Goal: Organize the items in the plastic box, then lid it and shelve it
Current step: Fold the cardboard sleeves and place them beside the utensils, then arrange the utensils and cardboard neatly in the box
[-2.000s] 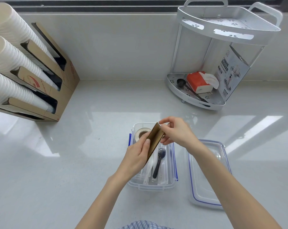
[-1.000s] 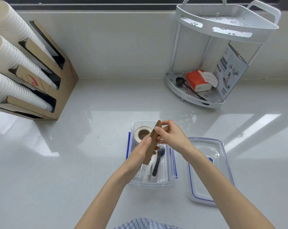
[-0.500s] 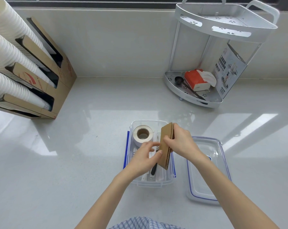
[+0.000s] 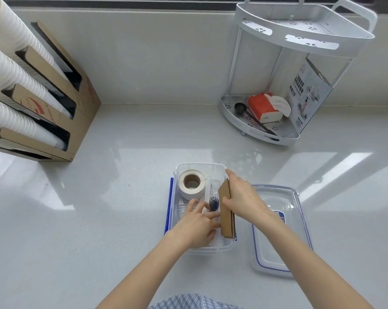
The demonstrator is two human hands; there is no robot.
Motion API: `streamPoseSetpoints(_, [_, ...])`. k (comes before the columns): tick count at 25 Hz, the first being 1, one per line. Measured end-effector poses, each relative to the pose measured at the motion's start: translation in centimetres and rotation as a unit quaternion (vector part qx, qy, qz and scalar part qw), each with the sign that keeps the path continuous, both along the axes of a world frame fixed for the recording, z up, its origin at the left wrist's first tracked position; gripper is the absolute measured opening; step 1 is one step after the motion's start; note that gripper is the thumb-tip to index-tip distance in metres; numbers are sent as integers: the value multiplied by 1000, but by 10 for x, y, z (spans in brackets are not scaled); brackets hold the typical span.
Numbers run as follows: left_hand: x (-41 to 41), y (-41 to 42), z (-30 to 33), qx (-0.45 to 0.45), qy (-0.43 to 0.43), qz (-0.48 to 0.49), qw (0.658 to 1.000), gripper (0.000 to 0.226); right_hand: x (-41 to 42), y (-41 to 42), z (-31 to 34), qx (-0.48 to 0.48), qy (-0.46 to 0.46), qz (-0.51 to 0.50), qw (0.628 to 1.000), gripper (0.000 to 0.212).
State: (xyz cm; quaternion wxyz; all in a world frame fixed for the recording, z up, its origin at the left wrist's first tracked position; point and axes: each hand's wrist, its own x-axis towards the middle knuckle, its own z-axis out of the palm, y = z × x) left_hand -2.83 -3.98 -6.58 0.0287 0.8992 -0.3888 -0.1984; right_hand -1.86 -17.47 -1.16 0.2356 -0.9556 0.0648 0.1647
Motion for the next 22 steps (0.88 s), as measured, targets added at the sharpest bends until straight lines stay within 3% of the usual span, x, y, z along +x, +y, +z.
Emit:
streamPoseSetpoints(8, [-2,4,-3,17,-7,50,999,38,-2,7,-7,-48,-14,20,999,52])
streamPoseSetpoints(16, [-3,4,-1,8,-3,64,998,39,-9,2,-8,-52,-21,4,998,55])
streamPoseSetpoints(22, [-4,5,6,-78,0,120,990,37,-11,3,-11,-36,-22,0,999,43])
